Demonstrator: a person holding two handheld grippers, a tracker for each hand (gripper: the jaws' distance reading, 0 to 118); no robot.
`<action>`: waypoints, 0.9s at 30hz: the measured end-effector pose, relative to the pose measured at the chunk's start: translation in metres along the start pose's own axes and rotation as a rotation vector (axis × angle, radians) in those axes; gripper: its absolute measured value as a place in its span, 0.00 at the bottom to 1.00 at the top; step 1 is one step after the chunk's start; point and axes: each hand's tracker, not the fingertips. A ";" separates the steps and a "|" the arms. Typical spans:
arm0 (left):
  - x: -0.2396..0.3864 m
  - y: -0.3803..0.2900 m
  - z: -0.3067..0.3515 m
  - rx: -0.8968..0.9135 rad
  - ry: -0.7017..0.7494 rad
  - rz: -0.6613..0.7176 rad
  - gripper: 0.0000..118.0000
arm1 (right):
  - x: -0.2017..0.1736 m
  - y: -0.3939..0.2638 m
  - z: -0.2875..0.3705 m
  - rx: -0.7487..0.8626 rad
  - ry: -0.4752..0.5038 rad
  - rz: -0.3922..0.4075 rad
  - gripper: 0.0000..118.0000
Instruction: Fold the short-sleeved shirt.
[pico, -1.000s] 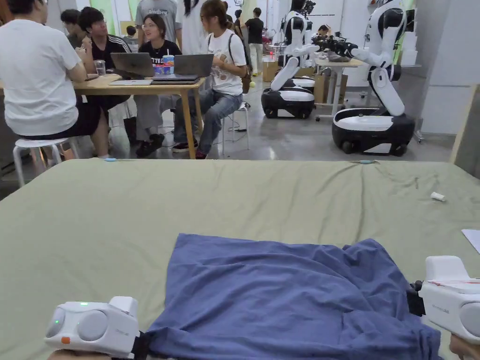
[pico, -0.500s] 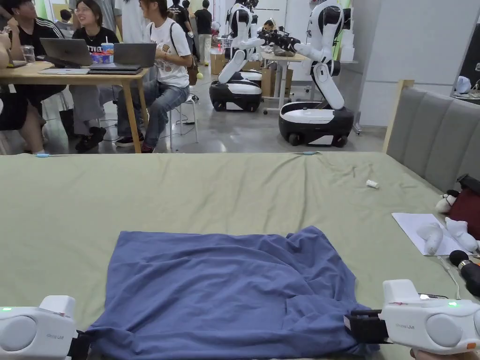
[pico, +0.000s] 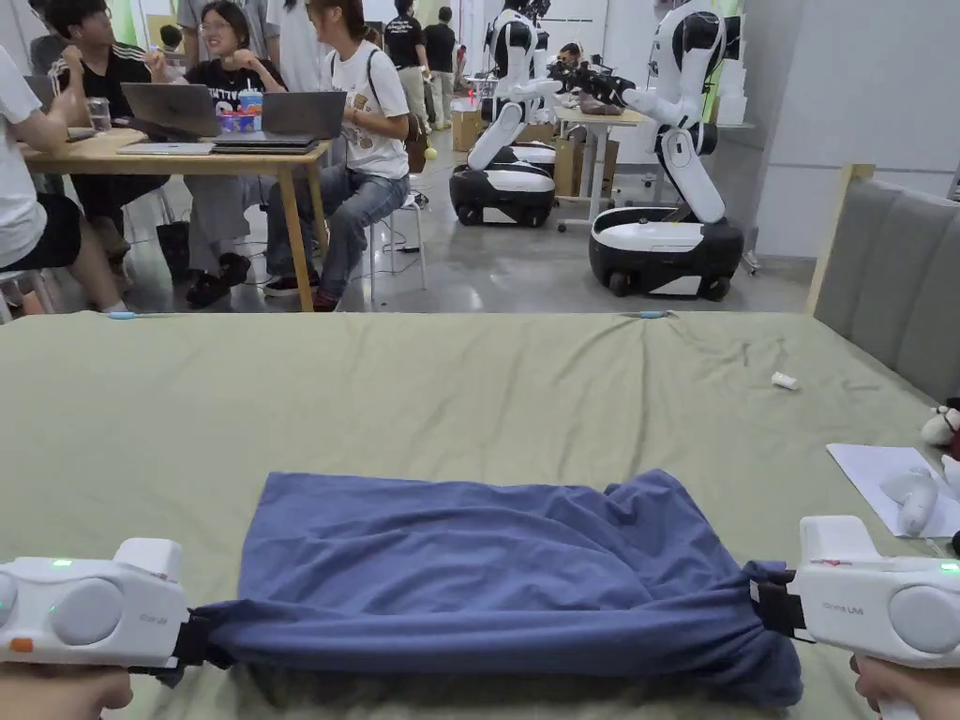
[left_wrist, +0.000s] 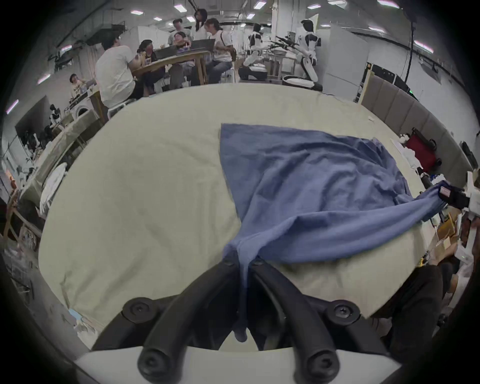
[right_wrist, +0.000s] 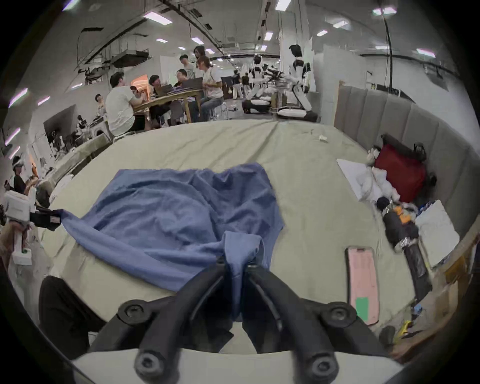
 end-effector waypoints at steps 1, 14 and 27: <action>0.001 0.009 -0.005 -0.002 0.007 -0.009 0.01 | -0.002 0.008 -0.005 -0.003 -0.020 0.005 0.04; 0.003 0.084 -0.110 -0.131 0.051 0.024 0.01 | 0.003 0.043 -0.133 -0.146 -0.129 -0.014 0.04; 0.043 0.075 -0.034 0.342 0.075 0.048 0.86 | -0.081 0.065 -0.047 0.228 -0.097 -0.014 0.94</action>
